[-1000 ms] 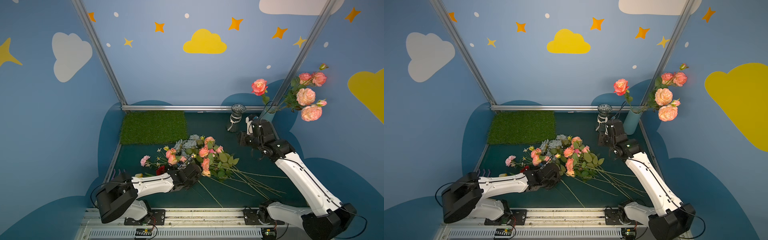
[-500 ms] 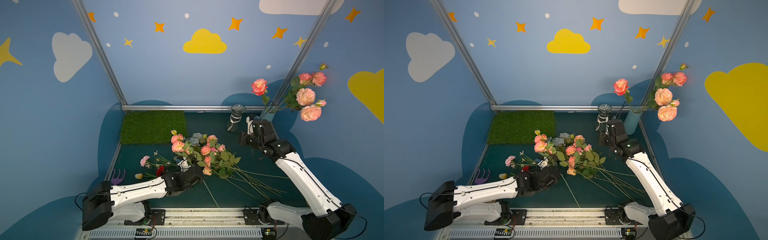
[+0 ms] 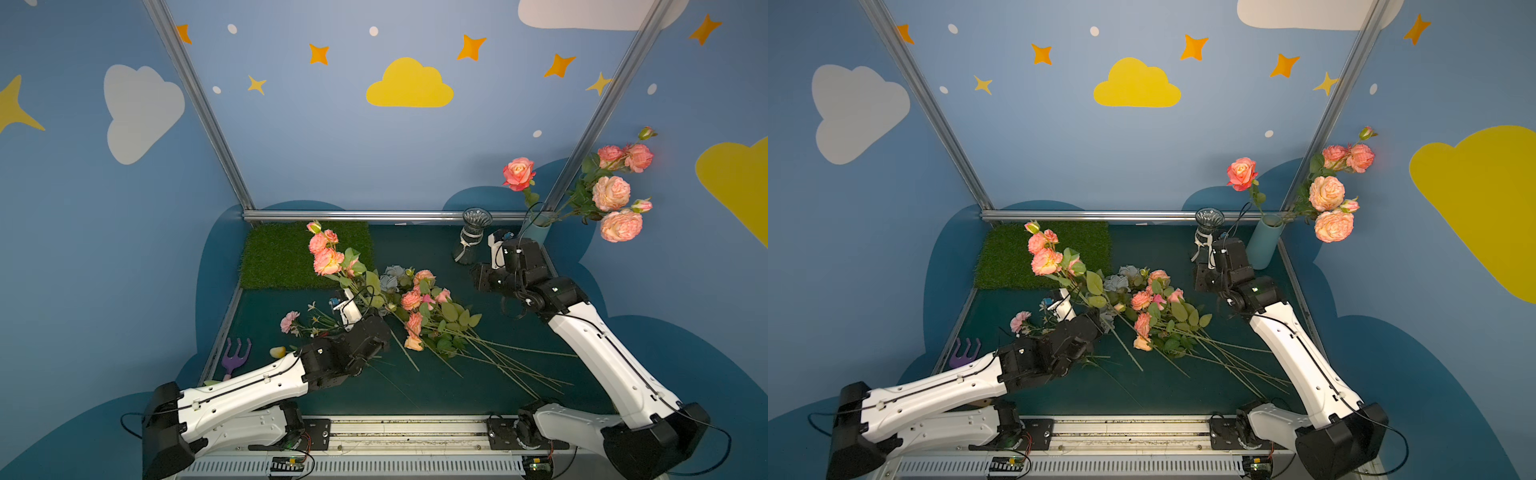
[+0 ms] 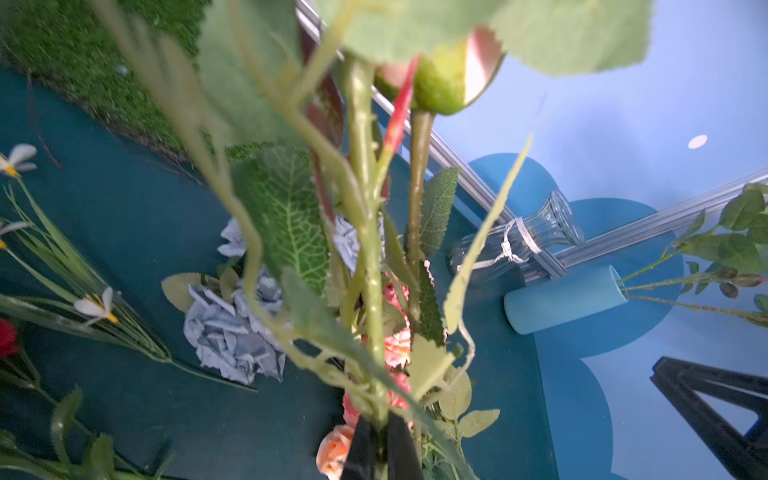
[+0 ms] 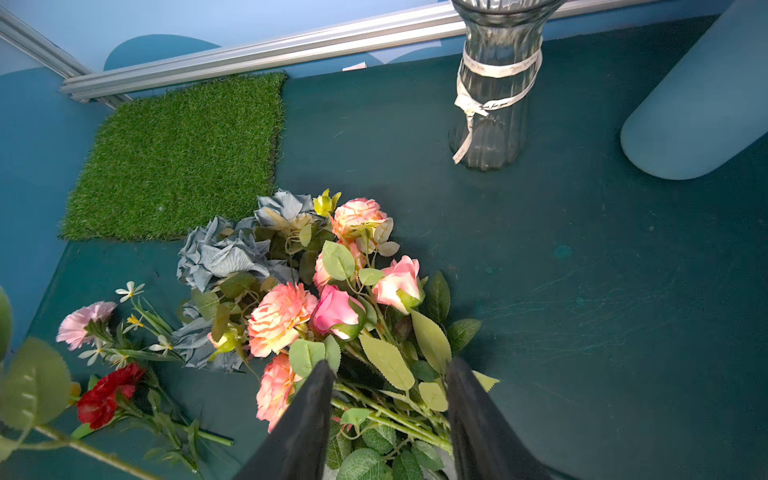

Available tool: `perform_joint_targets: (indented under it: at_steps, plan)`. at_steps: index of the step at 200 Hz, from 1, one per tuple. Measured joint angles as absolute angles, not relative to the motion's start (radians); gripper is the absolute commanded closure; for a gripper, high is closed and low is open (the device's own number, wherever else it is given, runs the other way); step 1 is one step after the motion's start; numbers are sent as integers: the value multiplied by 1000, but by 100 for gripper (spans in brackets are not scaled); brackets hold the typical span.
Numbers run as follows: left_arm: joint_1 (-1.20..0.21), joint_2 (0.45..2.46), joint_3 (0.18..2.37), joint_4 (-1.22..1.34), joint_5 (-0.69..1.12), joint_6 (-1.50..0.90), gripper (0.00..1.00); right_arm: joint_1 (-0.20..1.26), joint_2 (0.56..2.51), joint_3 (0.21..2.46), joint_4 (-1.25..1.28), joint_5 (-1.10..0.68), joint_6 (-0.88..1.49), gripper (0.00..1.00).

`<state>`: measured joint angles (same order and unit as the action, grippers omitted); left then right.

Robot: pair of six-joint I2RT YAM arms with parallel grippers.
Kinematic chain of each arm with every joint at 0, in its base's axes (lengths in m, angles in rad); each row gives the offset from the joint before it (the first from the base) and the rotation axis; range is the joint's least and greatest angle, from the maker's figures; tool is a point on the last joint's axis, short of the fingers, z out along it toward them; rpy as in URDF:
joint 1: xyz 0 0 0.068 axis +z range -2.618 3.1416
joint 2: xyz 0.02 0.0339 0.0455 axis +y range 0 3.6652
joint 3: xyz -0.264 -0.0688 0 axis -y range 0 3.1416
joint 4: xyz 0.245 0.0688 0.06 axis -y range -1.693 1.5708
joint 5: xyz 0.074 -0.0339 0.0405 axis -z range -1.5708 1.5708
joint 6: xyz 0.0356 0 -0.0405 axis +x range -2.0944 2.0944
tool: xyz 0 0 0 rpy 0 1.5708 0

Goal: Place the pink flowers into the vase
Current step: Pick up the flower at the center of the board.

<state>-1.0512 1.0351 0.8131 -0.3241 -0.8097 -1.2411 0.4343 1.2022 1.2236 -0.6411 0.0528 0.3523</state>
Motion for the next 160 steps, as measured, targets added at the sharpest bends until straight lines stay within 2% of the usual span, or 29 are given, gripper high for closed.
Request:
perform_joint_targets:
  at_steps: [31,63,108,135,160]
  plan:
    - [-1021,1027,813,-306,-807,-1196,98,446,1226,1225,-605,-101,334,53]
    - [-1001,1036,813,-289,-779,-1167,98,529,1305,1240,-545,-299,322,53]
    - [-945,1035,813,-243,-722,-1086,98,584,1377,1242,-534,-387,310,53]
    - [-896,1037,820,-196,-617,-981,98,582,1360,1242,-501,-435,309,54]
    - [-811,1070,875,-155,-422,-872,98,574,1347,1242,-467,-498,319,54]
